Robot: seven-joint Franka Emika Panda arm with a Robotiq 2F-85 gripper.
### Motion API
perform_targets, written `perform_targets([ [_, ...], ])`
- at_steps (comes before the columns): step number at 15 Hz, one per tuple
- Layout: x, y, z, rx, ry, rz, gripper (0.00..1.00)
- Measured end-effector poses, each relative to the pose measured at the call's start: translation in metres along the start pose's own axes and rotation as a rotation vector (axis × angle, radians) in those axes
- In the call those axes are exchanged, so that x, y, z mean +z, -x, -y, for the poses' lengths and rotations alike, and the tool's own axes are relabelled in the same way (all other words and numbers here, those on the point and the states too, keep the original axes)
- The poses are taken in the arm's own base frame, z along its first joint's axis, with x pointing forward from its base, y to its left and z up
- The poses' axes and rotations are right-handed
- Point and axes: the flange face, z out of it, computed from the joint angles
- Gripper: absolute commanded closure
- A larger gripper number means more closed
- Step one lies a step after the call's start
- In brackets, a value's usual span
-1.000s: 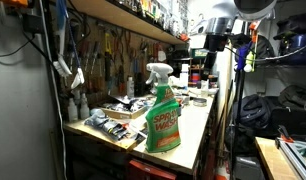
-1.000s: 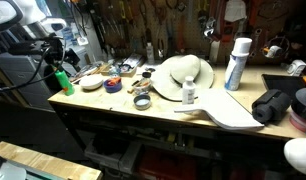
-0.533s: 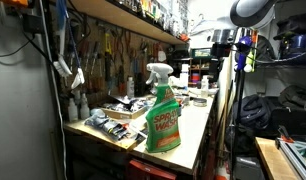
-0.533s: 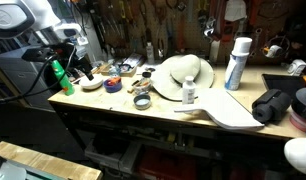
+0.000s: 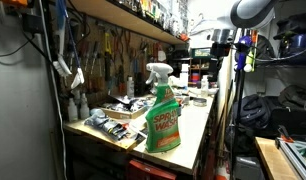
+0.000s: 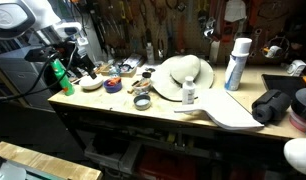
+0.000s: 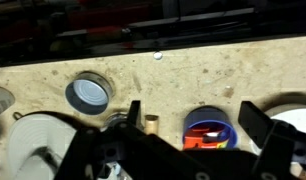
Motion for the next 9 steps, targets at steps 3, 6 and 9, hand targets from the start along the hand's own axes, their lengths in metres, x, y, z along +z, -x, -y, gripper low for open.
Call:
perform_targets([
  [3,0.018,0.002,-0.038,0.024,0.08,-0.038,0.0],
  [6,0.051,0.008,-0.074,0.072,0.075,-0.011,0.0],
  [9,0.081,0.007,-0.104,0.129,0.028,0.046,0.0],
])
